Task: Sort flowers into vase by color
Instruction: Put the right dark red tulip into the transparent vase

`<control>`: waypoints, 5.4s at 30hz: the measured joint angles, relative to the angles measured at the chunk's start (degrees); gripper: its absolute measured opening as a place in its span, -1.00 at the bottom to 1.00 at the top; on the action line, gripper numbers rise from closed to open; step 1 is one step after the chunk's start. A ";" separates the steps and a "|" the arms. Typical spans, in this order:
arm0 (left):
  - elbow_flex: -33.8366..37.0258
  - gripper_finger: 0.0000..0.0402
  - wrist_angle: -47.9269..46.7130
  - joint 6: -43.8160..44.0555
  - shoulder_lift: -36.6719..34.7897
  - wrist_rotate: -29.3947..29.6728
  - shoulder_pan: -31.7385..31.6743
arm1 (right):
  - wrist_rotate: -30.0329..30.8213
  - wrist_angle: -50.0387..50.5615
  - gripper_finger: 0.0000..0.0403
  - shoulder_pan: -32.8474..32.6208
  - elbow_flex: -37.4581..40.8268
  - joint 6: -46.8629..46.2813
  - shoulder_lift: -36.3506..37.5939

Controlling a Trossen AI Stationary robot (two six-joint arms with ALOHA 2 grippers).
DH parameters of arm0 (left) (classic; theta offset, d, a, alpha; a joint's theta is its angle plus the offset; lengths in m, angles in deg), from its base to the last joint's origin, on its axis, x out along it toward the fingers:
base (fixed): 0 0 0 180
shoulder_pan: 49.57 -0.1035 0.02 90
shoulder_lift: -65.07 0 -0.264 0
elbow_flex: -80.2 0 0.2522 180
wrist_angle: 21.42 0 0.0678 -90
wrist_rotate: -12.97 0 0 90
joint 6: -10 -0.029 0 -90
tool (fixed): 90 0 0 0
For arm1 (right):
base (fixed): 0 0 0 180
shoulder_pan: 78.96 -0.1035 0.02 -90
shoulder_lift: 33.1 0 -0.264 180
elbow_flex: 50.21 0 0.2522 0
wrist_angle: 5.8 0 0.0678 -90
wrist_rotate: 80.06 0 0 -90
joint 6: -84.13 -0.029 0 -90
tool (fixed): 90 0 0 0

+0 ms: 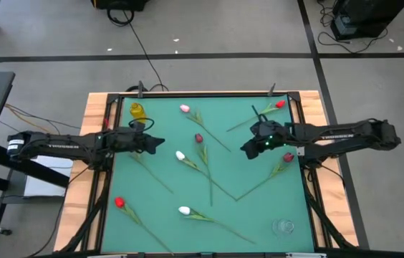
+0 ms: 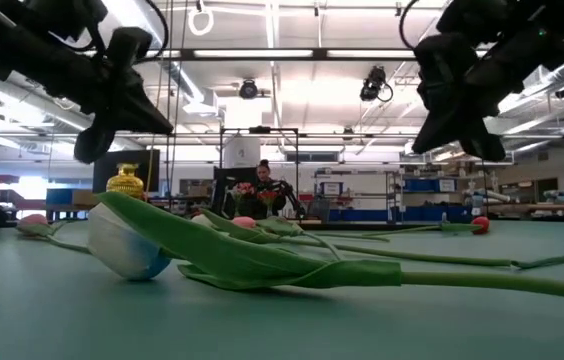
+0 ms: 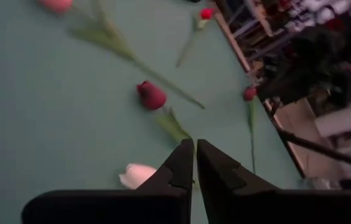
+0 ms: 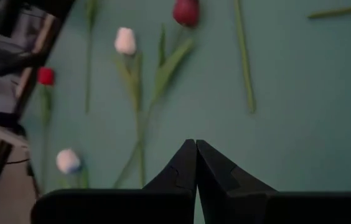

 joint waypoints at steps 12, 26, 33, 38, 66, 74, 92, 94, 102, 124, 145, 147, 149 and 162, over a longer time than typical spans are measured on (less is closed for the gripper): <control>0.04 -0.83 -5.94 -3.79 0.72 -5.65 -6.10 | -2.61 1.65 -0.83 -0.17 -0.04 -0.46 -6.57; 0.03 -0.83 -8.25 -3.82 0.94 -12.68 -12.65 | -1.23 26.63 -0.83 -5.76 -1.90 -26.64 -4.44; 0.02 -0.83 -8.38 -4.93 0.96 -13.08 -13.79 | -0.21 40.67 -0.80 -10.35 -8.75 -38.23 -4.09; 0.02 -0.81 -8.38 -10.75 0.96 -13.20 -13.72 | -3.77 38.92 -0.62 -12.04 -7.13 -42.94 -4.11; 0.02 -0.58 -8.49 -21.99 0.96 -16.65 -13.72 | -1.60 33.38 0.08 -17.47 1.30 -79.06 -13.87; 0.02 -0.58 -8.47 -22.08 0.96 -16.74 -13.72 | -0.27 32.15 -0.26 -16.79 0.94 -77.48 -17.23; 0.02 -0.60 -3.24 -30.64 0.96 -16.09 -13.63 | 16.46 34.41 -0.92 -18.84 -5.69 -65.28 -17.58; 0.02 -0.63 -1.53 -30.49 0.96 -16.09 -13.61 | 19.84 35.20 -0.94 -19.15 -7.81 -59.12 -17.62; 0.02 -0.69 10.97 -30.45 1.00 -21.40 -13.61 | 34.13 35.82 -0.93 -22.84 -16.98 -42.60 -16.05; -22.23 -0.18 30.49 -38.24 33.48 -17.05 2.12 | 54.00 20.96 -0.94 -36.74 -19.87 11.33 5.76; -58.87 -0.18 30.29 -43.12 62.22 -27.85 4.48 | 50.71 -7.35 -0.89 -34.42 -19.91 37.94 6.66; -59.70 -0.18 30.23 -43.11 62.72 -27.81 4.31 | 49.47 -7.64 -0.89 -34.42 -19.91 37.94 6.66; -60.35 -0.18 30.33 -43.05 63.43 -27.24 4.25 | 49.06 -8.04 -0.90 -34.42 -19.91 37.97 6.66; -60.66 -0.23 30.24 -44.44 63.80 -26.35 4.31 | 48.62 -10.88 -0.90 -34.07 -19.91 41.79 6.66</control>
